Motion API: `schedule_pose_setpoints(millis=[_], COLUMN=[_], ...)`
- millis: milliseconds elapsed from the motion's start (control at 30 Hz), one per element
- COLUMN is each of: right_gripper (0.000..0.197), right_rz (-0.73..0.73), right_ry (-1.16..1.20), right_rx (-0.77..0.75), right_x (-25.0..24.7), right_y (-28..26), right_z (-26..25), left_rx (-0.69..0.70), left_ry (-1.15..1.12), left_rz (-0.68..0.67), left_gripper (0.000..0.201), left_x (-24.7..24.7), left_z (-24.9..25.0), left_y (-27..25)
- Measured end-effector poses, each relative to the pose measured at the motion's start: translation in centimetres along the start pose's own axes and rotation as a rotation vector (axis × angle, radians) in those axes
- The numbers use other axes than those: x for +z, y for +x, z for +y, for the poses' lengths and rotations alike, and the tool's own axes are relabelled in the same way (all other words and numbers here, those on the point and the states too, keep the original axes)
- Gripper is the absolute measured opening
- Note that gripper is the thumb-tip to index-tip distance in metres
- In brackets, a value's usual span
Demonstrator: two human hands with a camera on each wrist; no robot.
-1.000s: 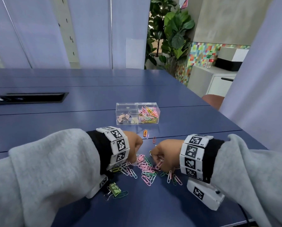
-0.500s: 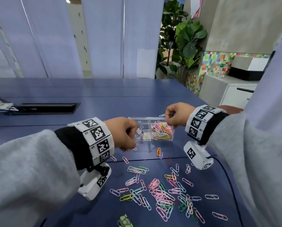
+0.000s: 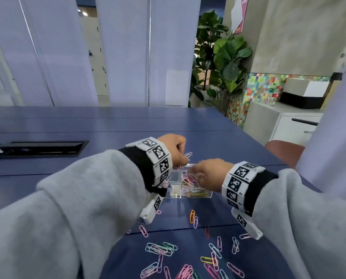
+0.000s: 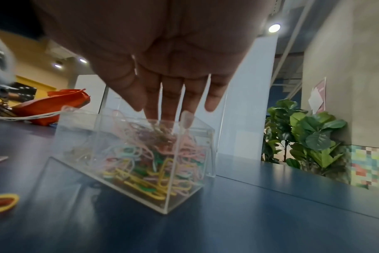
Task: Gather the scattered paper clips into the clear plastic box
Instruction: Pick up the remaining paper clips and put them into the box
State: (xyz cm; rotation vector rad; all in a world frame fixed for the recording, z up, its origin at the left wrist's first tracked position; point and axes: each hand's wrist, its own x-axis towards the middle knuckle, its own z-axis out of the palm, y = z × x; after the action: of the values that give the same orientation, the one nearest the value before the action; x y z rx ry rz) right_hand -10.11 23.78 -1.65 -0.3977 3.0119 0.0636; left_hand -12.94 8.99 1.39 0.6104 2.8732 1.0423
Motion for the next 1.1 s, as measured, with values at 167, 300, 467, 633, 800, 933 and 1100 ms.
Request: schedule_pose_setpoints(millis=[167,300,467,633,800,933,1100], right_gripper=[0.034,0.037,0.034,0.032,0.03,0.03,0.034], right_rz=[0.034,0.046,0.125,0.076,0.049,-0.131,-0.267], right_ry=[-0.145,0.0,0.199,0.206,0.22,0.117,0.04], right_rx=[-0.025,-0.017,0.029,0.035,0.087,0.134,0.172], right_x=[0.2,-0.2,-0.8,-0.8,-0.5,0.4,1.8], right_y=[-0.5,-1.8,-4.1,-6.9,-9.7,-12.1,-15.4], right_z=[1.4,2.2,2.8,2.8,3.0,2.3,1.0], left_rx=[-0.007,0.01,0.024,0.049,0.047,-0.001,-0.106], left_ry=[0.186,0.306,0.389,0.347,0.26,0.307,0.513], left_rz=[-0.014,-0.073,-0.171,-0.082,-0.111,-0.36,-0.455], left_gripper=[0.033,0.031,0.018,0.027,0.024,0.025,0.039], left_x=[2.3,4.0,4.6,2.6,0.6,0.1,-0.1], left_z=[0.8,1.1,0.7,0.4,-0.6,-1.2,-2.7], left_y=[1.8,2.6,2.6,0.9,-3.2,-7.7,-11.9])
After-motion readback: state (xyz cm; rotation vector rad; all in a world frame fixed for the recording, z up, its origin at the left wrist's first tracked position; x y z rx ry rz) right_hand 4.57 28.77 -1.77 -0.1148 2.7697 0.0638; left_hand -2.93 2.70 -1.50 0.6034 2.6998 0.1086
